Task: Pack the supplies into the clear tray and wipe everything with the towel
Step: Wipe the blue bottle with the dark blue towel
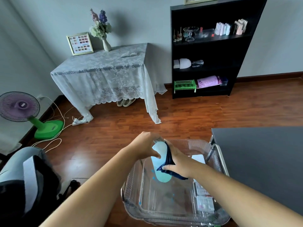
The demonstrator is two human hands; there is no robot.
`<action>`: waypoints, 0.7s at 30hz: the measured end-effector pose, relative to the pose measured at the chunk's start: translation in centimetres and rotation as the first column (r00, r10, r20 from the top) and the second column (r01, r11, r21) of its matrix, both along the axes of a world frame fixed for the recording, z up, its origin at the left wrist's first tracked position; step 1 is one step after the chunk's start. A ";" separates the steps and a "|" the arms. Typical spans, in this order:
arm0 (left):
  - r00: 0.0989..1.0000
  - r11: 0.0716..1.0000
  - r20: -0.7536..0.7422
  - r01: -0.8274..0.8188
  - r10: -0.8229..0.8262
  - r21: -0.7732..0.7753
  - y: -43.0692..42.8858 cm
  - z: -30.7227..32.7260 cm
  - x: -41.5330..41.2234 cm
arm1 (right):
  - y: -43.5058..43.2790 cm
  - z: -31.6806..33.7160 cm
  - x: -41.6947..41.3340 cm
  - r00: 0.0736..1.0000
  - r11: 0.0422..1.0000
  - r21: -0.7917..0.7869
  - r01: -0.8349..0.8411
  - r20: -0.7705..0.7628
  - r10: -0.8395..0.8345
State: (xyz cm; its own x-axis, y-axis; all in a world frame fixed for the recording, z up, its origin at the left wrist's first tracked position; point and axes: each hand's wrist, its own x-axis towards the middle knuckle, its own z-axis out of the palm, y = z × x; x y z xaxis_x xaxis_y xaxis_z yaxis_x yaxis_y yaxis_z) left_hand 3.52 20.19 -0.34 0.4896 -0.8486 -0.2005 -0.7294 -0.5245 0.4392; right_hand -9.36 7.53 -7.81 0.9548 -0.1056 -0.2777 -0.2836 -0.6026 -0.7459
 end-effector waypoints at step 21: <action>0.983 0.978 -0.063 -0.180 0.174 -0.105 0.8 -0.5 -1.9 | 0.0 0.3 -0.5 1.000 1.000 -0.024 -0.016 0.008 0.016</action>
